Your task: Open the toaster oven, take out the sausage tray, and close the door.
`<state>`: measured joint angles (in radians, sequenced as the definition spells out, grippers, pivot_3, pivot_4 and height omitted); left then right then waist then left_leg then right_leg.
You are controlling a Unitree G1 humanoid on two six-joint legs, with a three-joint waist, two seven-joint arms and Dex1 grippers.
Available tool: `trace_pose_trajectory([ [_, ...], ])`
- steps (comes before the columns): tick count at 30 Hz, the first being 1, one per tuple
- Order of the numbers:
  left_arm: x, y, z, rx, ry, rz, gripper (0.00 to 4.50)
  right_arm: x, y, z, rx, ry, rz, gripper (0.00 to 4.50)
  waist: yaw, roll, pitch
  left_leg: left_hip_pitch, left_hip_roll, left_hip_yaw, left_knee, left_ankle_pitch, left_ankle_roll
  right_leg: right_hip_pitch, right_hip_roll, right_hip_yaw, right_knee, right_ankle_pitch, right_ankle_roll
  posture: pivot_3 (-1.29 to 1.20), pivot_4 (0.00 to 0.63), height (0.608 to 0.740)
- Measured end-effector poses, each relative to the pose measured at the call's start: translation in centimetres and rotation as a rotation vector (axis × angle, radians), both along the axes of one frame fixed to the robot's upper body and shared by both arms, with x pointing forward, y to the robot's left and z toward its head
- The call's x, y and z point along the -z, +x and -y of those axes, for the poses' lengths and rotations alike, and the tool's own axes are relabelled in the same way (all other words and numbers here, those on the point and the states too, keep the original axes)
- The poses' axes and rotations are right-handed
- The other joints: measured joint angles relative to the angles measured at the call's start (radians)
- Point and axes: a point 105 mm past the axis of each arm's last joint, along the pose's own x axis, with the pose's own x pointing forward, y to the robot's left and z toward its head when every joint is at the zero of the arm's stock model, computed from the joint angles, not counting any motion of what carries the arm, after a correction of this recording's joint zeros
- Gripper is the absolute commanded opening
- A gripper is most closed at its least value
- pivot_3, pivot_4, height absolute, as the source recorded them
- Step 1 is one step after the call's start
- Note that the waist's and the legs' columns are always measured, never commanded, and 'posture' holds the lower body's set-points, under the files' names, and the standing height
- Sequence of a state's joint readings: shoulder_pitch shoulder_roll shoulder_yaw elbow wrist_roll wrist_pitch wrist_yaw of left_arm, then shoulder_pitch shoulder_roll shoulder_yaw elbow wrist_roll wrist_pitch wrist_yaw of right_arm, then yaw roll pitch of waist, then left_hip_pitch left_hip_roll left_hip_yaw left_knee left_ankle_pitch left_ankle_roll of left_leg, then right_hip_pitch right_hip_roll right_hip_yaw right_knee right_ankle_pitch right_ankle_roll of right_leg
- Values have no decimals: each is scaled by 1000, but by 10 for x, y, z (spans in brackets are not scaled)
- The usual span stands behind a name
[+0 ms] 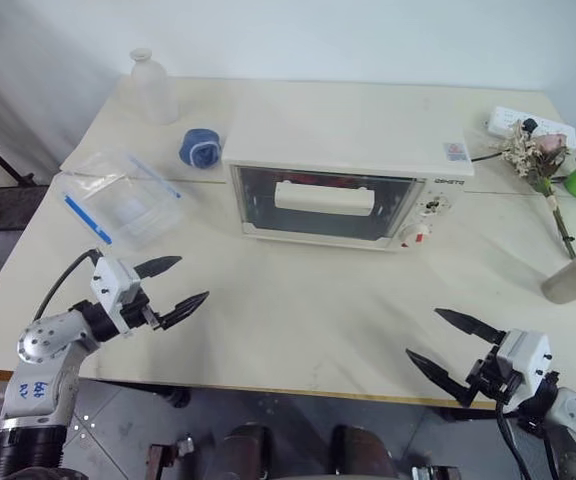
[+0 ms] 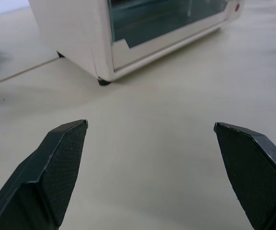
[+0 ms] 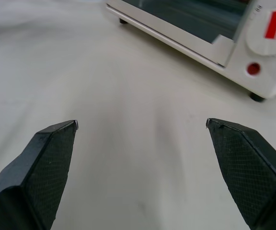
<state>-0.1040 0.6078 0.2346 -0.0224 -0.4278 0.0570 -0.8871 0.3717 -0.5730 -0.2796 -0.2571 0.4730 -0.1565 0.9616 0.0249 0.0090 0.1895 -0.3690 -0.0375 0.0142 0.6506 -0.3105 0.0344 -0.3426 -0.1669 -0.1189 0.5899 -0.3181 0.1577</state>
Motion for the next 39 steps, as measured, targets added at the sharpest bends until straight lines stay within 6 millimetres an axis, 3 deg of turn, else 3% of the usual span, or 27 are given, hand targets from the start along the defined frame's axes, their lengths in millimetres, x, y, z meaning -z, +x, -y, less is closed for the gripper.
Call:
trace_pose_trajectory([
  [6, 2, 0, 6, 37, -38, -39, 4489, -19, 9, -25, -69, 55, 26, 4500, -8, 0, 0, 0, 2, 1, 0, 0, 0, -1, 1, 1, 1, 0, 0, 0, 150, 740],
  [10, -3, -14, -6, 96, -114, -111, 4489, -48, 30, -50, -116, 148, 44, 4500, -17, 0, 0, 0, 3, 2, 1, 0, -1, -2, 2, 2, 1, -1, -1, 0, 150, 740],
  [14, -26, -30, -23, 102, -160, -110, 4489, -74, 55, -69, -138, 213, 26, 4500, -22, -1, 1, -2, 3, 0, 1, -1, -1, -3, 2, 3, 1, -1, -2, 0, 150, 740],
  [17, -35, -38, -23, 114, -170, -103, 4489, -86, 68, -79, -151, 212, 25, 4500, -14, 0, 1, -2, 2, -1, 1, -1, -1, -4, 1, 3, 1, 0, -2, 0, 150, 740],
  [23, -28, -45, -14, 123, -192, -137, 4489, -114, 98, -97, -173, 215, 71, 4500, -16, 0, 1, -3, 2, -1, 1, -2, -1, -5, 2, 3, 2, 0, -2, 0, 150, 740],
  [27, -27, -46, -11, 118, -199, -137, 4489, -118, 103, -102, -187, 216, 77, 4500, -17, -1, 1, -4, 1, -1, 1, -2, -1, -5, 2, 3, 3, 0, -2, 0, 150, 740],
  [31, -26, -46, -9, 102, -219, -151, 4489, -116, 97, -106, -265, 178, 91, 4500, -25, -1, 1, -4, 2, 0, 1, -1, 0, -6, 2, 3, 3, 0, -2, 0, 150, 740],
  [38, -51, -32, -8, 116, -314, -121, 4489, -84, 67, -103, -376, 13, 131, 4500, -25, -1, 1, -4, 3, 3, 2, -1, 0, -6, 2, 3, 4, 0, -2, 0, 150, 740],
  [39, -56, -29, -7, 127, -330, -120, 4310, -81, 65, -102, -376, -1, 144, 4500, -25, -1, 1, -4, 2, 3, 2, -1, 0, -6, 2, 4, 4, 0, -2, 0, 150, 740],
])
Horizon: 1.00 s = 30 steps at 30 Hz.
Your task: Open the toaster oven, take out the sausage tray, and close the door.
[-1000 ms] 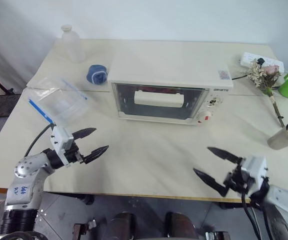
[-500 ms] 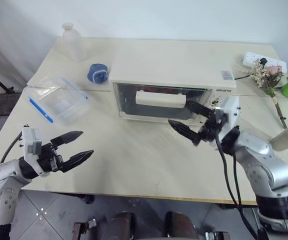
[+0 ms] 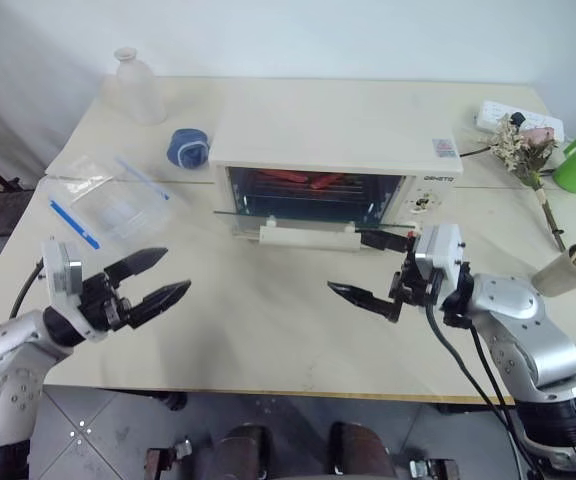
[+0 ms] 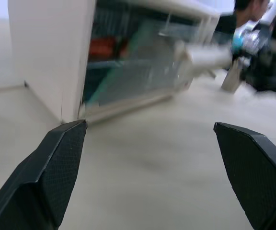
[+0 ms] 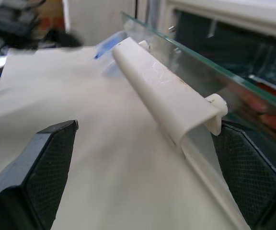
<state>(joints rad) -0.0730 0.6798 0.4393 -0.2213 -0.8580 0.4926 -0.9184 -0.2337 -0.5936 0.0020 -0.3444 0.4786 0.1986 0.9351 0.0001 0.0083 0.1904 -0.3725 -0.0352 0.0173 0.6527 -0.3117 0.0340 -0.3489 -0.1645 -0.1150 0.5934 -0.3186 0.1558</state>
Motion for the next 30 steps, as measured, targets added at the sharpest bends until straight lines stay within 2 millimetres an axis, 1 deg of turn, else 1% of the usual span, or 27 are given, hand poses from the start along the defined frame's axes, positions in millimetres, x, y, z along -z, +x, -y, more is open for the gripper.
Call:
trace_pose_trajectory([
  [2, -8, 7, 1, 10, -17, 18, 3911, 3, -2, 1, 3, -17, 30, 4500, 0, 0, 0, 0, -1, 0, 0, 0, 0, 0, 0, 1, 0, 0, 0, 0, 150, 740],
  [6, -22, 31, 6, 23, -40, 53, 2630, 2, -3, 3, 15, -38, 75, 4500, 4, 0, 0, 0, -1, 0, -1, 0, 0, -1, 0, 0, 1, 0, 0, 0, 150, 740],
  [8, -26, 45, 14, 32, -34, 72, 2032, 2, -3, 3, 14, -41, 84, 4500, 5, 0, 0, 0, -1, 0, -1, 0, 0, -2, 0, 0, 1, 0, 0, 0, 150, 740],
  [11, -23, 68, 32, 55, -20, 82, 1028, 3, -4, 3, 15, -45, 93, 4500, 5, 0, 0, -1, -1, 1, -1, 0, 0, -3, 0, 0, 2, 0, 1, 0, 150, 740],
  [12, -22, 74, 40, 70, -23, 82, 666, 3, -4, 3, 15, -47, 97, 4500, 6, 0, 0, -2, -2, 1, -1, 0, 0, -4, 0, -1, 2, 0, 1, 0, 150, 740],
  [14, -18, 81, 52, 105, -14, 76, 13, 3, -5, 2, 10, -50, 101, 4500, 4, -1, 0, -2, -1, 2, -1, 0, 0, -4, 0, -1, 2, 0, 1, 0, 150, 740],
  [17, -14, 85, 60, 132, 16, 80, 13, 5, -6, 1, 6, -52, 104, 4500, 0, -1, 0, -3, -1, 2, -2, 0, 0, -5, 0, -1, 2, 0, 1, 0, 150, 740],
  [20, -9, 89, 72, 160, 33, 95, 13, 6, -6, 4, 21, -53, 107, 4500, 3, -1, 0, -3, -1, 3, 0, 0, 0, -5, 0, -1, 3, 0, 1, 0, 150, 740],
  [24, -1, 83, 83, 231, 81, 102, 13, 22, -18, 13, 78, -49, 80, 4500, 20, -2, 0, -4, -1, 3, 2, 0, 1, -5, -1, -1, 3, 1, 1, 0, 150, 740],
  [26, 10, 79, 83, 255, 105, 83, 13, 33, -26, 24, 122, -53, 56, 4500, 30, -2, 0, -4, -2, 2, 3, -1, 1, -4, -1, -1, 3, 1, 2, 0, 150, 740],
  [27, 15, 77, 82, 259, 120, 73, 13, 40, -29, 33, 163, -70, 38, 4500, 34, -3, 0, -4, -2, 1, 5, -1, 2, -3, -1, -1, 3, 1, 2, 0, 150, 740],
  [30, 31, 69, 73, 267, 191, 61, 13, 63, -41, 76, 335, -134, -37, 4500, 41, -3, 0, -5, -2, 2, 6, -2, 3, -2, -1, -1, 2, 1, 2, 0, 150, 740],
])
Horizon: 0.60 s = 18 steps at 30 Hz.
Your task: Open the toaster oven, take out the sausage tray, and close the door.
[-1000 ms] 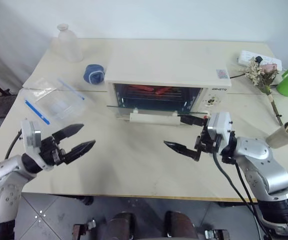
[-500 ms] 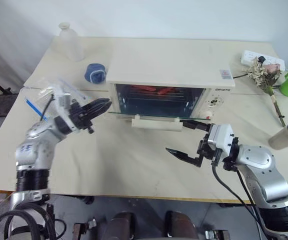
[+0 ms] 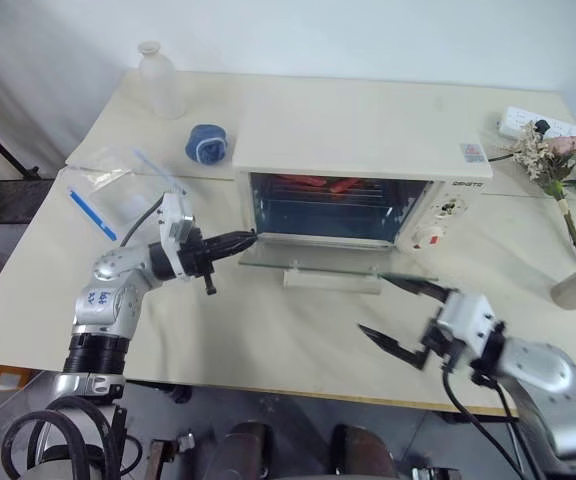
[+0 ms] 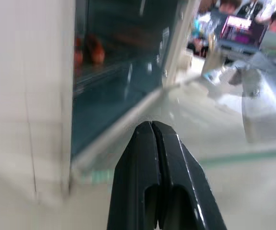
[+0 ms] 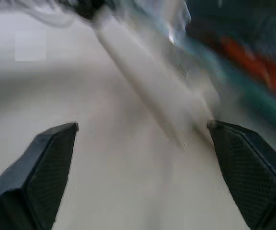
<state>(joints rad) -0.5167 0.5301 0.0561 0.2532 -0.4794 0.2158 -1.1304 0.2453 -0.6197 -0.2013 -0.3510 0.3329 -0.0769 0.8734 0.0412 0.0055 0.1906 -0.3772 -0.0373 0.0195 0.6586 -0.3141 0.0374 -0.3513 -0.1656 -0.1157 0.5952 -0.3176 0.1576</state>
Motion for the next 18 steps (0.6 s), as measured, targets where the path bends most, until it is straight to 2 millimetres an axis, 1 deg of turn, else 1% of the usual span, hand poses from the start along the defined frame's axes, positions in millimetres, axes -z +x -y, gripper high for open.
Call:
trace_pose_trajectory([
  [1, 6, -3, -2, -1, 23, 3, 13, 5, -3, 14, 59, -13, -18, 4500, -1, 0, 0, 0, 0, 2, 0, 0, 0, 0, 0, 0, -1, 0, 0, 0, 150, 740],
  [3, 18, -7, 0, 16, 62, -4, 13, 4, -5, 32, 126, -40, -8, 4500, -5, 0, 0, 0, 1, 4, 1, 0, 0, 0, 0, 1, -2, 0, 0, 0, 150, 740],
  [4, 22, -9, 1, 19, 69, -10, 13, 1, -3, 35, 139, -49, 7, 4500, -10, 0, 0, 1, 2, 5, 2, 1, 0, 1, 0, 2, -2, 0, 0, 0, 150, 740],
  [6, 31, -11, 5, 20, 85, -20, 13, -12, 5, 40, 161, -78, 58, 4500, -23, 0, 0, 3, 4, 9, 3, 1, 0, 1, 1, 5, -1, 0, 0, 0, 150, 740],
  [9, 38, -12, 6, 0, 79, -24, 13, -29, 18, 39, 169, -111, 124, 4500, -29, 0, 0, 6, 6, 11, 3, 1, -1, 0, 2, 6, 1, 0, -2, 0, 150, 740],
  [12, 40, -16, 5, -19, 84, -5, 13, -37, 29, 21, 85, -233, 171, 4500, -30, 0, 0, 6, 6, 13, 2, 0, -1, -2, 2, 8, 2, 1, -2, 0, 150, 740],
  [14, 41, -20, 5, -40, 66, -2, 13, -48, 46, 0, 93, -243, 223, 4500, -35, -1, 0, 5, 7, 14, 3, 0, -1, -3, 1, 8, 2, 1, -2, 0, 150, 740],
  [15, 42, -24, 5, -42, 55, -6, 13, -53, 55, -14, 93, -245, 246, 4500, -39, -1, 0, 4, 7, 14, 3, 0, -1, -4, 1, 9, 4, 1, -2, 0, 150, 740],
  [17, 43, -28, 7, -46, 33, -21, 390, -57, 63, -37, 59, -261, 275, 4500, -38, -1, 0, 2, 7, 14, 4, 0, -2, -8, 1, 9, 7, 1, -2, 0, 150, 740],
  [18, 42, -31, 3, -69, 14, -28, 544, -59, 66, -51, 30, -263, 296, 4500, -39, -1, 0, 2, 7, 13, 4, -1, -2, -8, 1, 8, 7, 1, -2, 0, 150, 740],
])
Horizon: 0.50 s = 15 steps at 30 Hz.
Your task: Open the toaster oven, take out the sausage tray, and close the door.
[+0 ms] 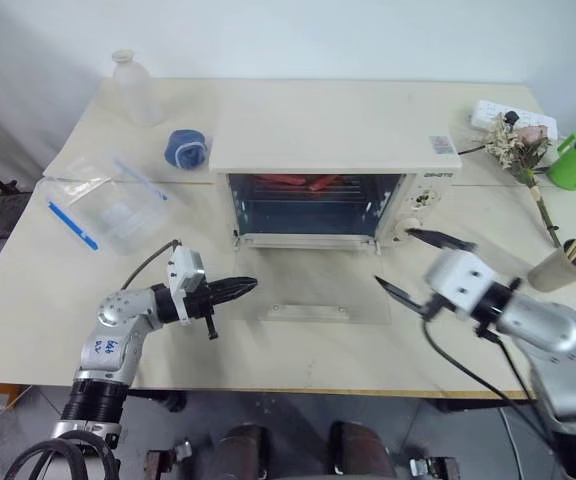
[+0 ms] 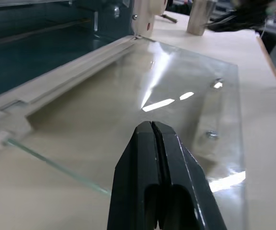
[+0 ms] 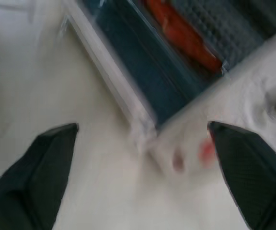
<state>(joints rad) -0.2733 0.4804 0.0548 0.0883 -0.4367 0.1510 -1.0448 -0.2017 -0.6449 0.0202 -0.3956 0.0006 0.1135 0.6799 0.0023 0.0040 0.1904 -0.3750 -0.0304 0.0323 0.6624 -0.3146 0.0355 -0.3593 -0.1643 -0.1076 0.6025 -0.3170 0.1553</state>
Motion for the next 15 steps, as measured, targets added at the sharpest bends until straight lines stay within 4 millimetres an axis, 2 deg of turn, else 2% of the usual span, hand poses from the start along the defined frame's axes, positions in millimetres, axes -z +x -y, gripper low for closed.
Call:
trace_pose_trajectory([
  [3, -8, -2, -10, -62, -40, 3, 1468, -10, 6, -36, -74, 12, 67, 4500, 1, 0, 0, -1, 0, -1, 1, 0, 0, 0, 0, 0, 0, 0, 0, 0, 150, 740],
  [4, -10, -3, -14, -79, -46, 9, 1729, -13, 12, -43, -67, 10, 94, 4500, 1, -1, 0, -1, -1, -1, 1, 0, 0, 0, 0, 0, 0, 0, 0, 0, 150, 740],
  [8, -17, -24, -39, -162, -76, 15, 2957, -19, 59, -77, 31, -110, 242, 4500, -29, -2, -1, 0, 0, 1, 1, -1, -1, -3, 0, 0, 4, -1, -1, 0, 150, 740],
  [10, -21, -30, -46, -194, -85, 28, 3672, -16, 78, -83, 110, -220, 310, 4500, -29, -2, -1, -1, 0, 0, 1, -1, -1, -5, 0, 0, 9, -1, -2, 0, 150, 740],
  [12, -22, -32, -49, -207, -96, 30, 4163, -16, 90, -80, 172, -267, 341, 4500, -26, -2, -1, -1, 0, -1, 1, -1, -1, -5, -1, 0, 9, -1, -2, 0, 150, 740],
  [15, -22, -33, -50, -218, -98, 31, 4163, -17, 101, -74, 220, -296, 363, 4500, -27, -2, -1, -2, -1, -2, 1, -1, -1, -5, -1, 0, 8, -1, -2, 0, 150, 740],
])
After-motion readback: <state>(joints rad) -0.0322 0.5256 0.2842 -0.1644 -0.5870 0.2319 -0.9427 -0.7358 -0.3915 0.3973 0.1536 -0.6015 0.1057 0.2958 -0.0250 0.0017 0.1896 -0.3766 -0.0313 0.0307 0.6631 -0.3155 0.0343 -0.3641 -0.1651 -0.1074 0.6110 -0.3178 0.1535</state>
